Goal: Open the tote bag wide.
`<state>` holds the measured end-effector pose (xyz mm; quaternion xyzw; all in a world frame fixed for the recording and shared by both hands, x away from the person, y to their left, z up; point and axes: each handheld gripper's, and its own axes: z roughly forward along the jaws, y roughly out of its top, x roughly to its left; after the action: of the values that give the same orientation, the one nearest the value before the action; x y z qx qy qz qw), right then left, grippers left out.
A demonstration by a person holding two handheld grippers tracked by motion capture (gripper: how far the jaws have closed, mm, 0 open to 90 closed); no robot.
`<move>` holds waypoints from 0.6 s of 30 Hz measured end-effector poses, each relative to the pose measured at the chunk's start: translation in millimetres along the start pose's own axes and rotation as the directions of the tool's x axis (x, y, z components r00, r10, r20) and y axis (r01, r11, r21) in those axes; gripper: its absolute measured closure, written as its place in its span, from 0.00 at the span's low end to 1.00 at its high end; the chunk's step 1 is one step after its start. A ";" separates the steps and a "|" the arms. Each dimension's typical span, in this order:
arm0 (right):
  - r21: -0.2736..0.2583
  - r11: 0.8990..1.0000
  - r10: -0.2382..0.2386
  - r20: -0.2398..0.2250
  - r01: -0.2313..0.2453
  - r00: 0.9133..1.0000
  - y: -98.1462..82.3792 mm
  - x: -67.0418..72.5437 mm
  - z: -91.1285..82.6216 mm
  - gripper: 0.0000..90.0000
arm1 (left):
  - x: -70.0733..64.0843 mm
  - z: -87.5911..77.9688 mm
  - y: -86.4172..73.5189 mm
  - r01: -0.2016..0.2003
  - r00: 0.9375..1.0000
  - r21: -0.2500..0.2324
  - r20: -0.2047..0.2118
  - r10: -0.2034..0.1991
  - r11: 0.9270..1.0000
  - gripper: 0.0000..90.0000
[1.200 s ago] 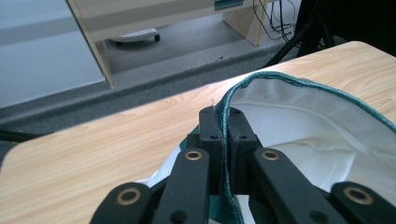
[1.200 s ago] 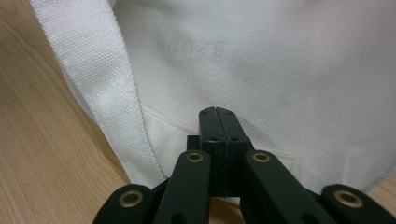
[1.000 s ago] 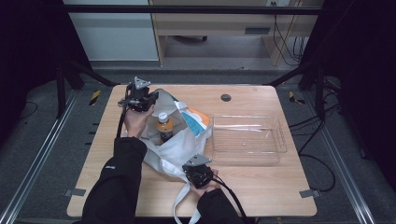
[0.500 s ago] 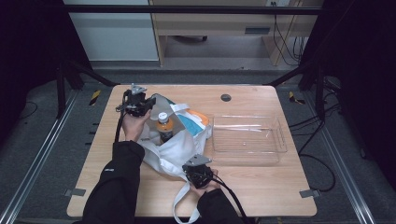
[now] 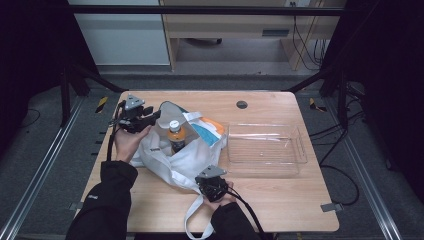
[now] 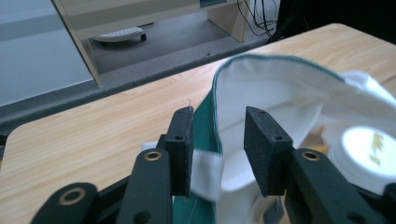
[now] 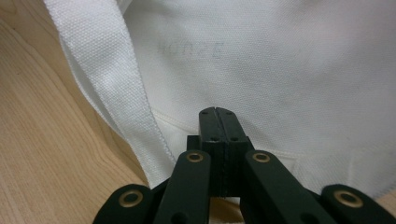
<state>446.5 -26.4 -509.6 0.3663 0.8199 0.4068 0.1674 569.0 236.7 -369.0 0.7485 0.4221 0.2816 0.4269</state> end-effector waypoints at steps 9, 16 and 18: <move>0.001 1.000 0.001 -0.004 -0.001 1.000 0.2 -1.4 0.3 1.00 | 0.9 19.9 -8.8 0.007 1.000 0.044 -0.016 -0.007 0.999 0.89; 0.002 1.000 -0.002 -0.008 0.002 1.000 0.4 -1.4 0.6 1.00 | -8.4 40.8 -5.6 0.015 1.000 0.042 -0.004 -0.015 0.999 0.91; 0.002 1.000 -0.002 -0.010 0.002 1.000 0.6 -1.7 0.7 1.00 | -8.9 46.9 -7.2 0.020 1.000 0.054 0.002 -0.020 0.998 0.91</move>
<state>448.3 -27.1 -509.6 0.3636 0.8216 0.4074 0.1636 598.6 212.2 -398.2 0.7558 0.4365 0.2652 0.4099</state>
